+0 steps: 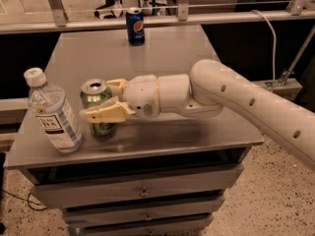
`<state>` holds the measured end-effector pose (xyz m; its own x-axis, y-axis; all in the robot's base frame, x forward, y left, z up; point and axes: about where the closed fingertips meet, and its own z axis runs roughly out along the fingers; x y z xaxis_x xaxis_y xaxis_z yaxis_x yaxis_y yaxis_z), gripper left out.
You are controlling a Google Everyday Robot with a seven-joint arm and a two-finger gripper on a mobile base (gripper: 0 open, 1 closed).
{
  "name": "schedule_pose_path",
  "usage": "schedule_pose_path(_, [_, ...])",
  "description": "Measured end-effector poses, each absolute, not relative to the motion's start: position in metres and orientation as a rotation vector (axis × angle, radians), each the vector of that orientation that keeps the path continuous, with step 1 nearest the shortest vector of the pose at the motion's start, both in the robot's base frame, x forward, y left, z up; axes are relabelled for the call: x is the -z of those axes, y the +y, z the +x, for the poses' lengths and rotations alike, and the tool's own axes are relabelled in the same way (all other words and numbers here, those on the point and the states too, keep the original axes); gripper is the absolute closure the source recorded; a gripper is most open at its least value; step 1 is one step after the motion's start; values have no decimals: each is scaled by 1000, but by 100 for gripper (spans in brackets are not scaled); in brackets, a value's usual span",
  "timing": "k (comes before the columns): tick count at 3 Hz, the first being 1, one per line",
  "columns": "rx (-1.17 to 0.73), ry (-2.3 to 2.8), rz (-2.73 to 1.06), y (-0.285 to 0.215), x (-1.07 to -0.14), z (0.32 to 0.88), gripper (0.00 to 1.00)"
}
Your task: Move green can near blue plastic bottle
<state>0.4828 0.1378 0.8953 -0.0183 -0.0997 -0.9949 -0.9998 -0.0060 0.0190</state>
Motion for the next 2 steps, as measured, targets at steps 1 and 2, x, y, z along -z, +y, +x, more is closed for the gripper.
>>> schedule_pose_path(1, [-1192,1288,-1276,141,-895,480,0])
schedule_pose_path(2, [-1197,1288,-1271,142,-894,479,0])
